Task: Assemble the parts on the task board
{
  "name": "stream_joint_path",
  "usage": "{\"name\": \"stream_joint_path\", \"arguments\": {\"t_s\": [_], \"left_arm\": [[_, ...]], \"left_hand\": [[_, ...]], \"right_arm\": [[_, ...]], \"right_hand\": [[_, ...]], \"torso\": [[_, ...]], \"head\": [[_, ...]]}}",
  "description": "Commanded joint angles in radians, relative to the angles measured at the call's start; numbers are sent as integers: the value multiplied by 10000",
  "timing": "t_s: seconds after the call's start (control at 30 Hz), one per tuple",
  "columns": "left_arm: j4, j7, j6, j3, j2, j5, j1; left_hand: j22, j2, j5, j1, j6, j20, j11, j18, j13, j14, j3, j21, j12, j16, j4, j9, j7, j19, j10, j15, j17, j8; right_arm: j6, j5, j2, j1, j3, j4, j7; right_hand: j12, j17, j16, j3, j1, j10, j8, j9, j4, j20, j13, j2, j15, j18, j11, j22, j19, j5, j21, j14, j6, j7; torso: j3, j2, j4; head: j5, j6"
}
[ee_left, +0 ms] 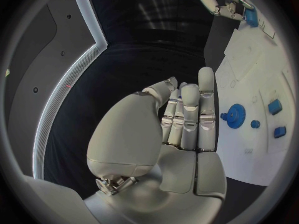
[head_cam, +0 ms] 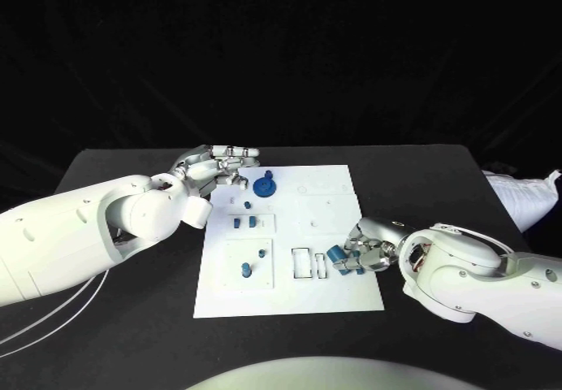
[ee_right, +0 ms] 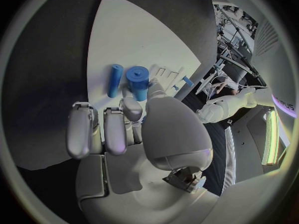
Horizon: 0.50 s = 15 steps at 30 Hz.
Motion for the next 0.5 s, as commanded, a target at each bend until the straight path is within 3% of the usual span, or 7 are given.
{"name": "stream_joint_path", "arguments": {"t_s": [0.03, 0.3, 0.5], "left_arm": [[16, 25, 211, 6, -2, -9, -1], [16, 0, 222, 5, -26, -9, -2], [20, -17, 245, 5, -31, -9, -2]], "left_hand": [[-10, 32, 42, 37, -83, 65, 9, 193, 9, -76, -19, -45, 25, -13, -58, -3, 16, -28, -93, -3, -3, 4], [-10, 32, 42, 37, -83, 65, 9, 193, 9, -76, -19, -45, 25, -13, -58, -3, 16, -28, -93, -3, -3, 4], [-7, 30, 42, 48, -90, 66, 13, 194, 9, -89, -13, -44, 39, -15, -74, -2, 21, -35, -106, -2, -15, 10]], "right_arm": [[168, -214, 141, -117, -13, -98, -212], [33, -161, 298, -250, -12, -223, -251], [-871, 82, 237, -272, -11, -159, -194]], "right_hand": [[11, 20, 28, -79, 31, 28, 63, 19, -5, -29, 30, 143, -13, -93, -53, 20, 9, 106, 45, 556, -8, -87], [6, 63, 60, -159, 175, 73, 222, 102, -25, -54, 116, 335, -43, -98, -93, 57, 25, 430, 66, 565, 99, -133], [118, 235, 187, -151, 356, 231, 475, 284, -39, -125, 320, 664, -133, -131, -209, 234, 118, 1098, 155, 601, 449, -269]], "torso": [[8, 9, 5], [-6, -1, -5], [0, 1, -5]], "head": [[3, -9], [25, -42], [26, -46]]}}
